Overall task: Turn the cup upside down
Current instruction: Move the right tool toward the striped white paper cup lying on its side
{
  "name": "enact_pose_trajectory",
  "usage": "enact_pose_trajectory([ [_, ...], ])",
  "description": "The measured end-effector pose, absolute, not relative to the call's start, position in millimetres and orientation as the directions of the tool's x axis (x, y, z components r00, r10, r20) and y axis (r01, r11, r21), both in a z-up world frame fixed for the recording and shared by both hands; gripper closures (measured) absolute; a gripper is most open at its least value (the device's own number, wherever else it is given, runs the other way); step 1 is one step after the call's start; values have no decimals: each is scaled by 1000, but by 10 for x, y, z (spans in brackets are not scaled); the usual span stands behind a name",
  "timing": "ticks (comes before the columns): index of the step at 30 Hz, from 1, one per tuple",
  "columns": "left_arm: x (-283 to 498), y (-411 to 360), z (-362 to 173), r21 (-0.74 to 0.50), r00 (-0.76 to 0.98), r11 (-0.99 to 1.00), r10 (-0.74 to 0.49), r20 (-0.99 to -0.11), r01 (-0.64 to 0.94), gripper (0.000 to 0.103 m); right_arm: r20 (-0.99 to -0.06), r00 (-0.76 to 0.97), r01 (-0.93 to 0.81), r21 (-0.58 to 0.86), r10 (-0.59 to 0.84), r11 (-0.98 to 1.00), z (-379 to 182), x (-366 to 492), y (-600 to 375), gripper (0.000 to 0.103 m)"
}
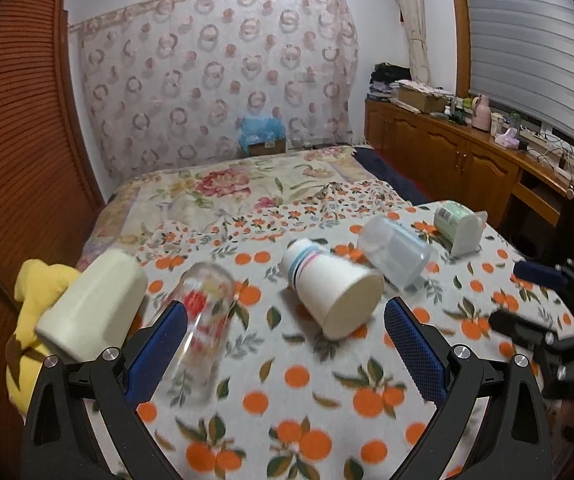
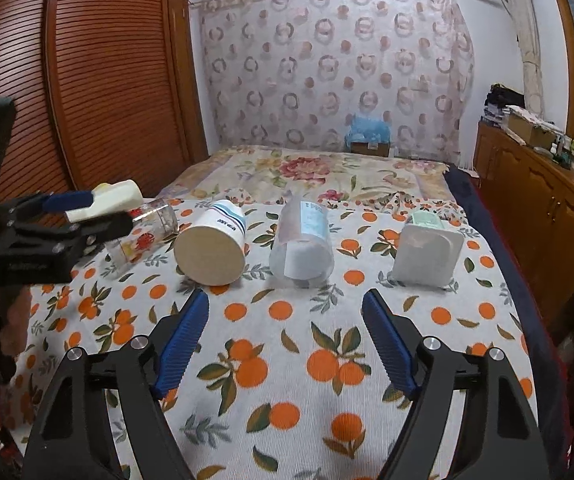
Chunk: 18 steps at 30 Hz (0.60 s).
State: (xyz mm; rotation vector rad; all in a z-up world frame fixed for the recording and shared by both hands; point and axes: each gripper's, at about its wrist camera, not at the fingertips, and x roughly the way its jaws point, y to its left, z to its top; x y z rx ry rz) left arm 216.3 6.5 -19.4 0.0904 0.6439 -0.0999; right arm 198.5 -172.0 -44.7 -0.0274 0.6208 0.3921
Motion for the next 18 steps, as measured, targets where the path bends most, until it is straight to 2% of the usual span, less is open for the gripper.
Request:
enact_pose_trajectory([
  [4,2464,56,-148,-2,764,989,-114,-635,146,9,-588,727,-364,106,354,925,-428,2140,-1701,22],
  [6,2646,40,-146,-28,738,988,-134,-661,154,18,-594,723,-359,114,353,926,-424,2214,-1693,22],
  [8,2789,-7,-162,-46,714,985,-153,-683,168,18,-599,719,-354,122,353,927,-430,2266,-1680,22],
  [12,3111,-75,-297,-86,645,981,-180,-743,175,26,-614,707,-346,135,353,928,-445,2355,-1665,22],
  [18,3363,-137,-550,-121,546,977,-199,-813,176,27,-625,697,-336,147,351,930,-427,2421,-1673,22],
])
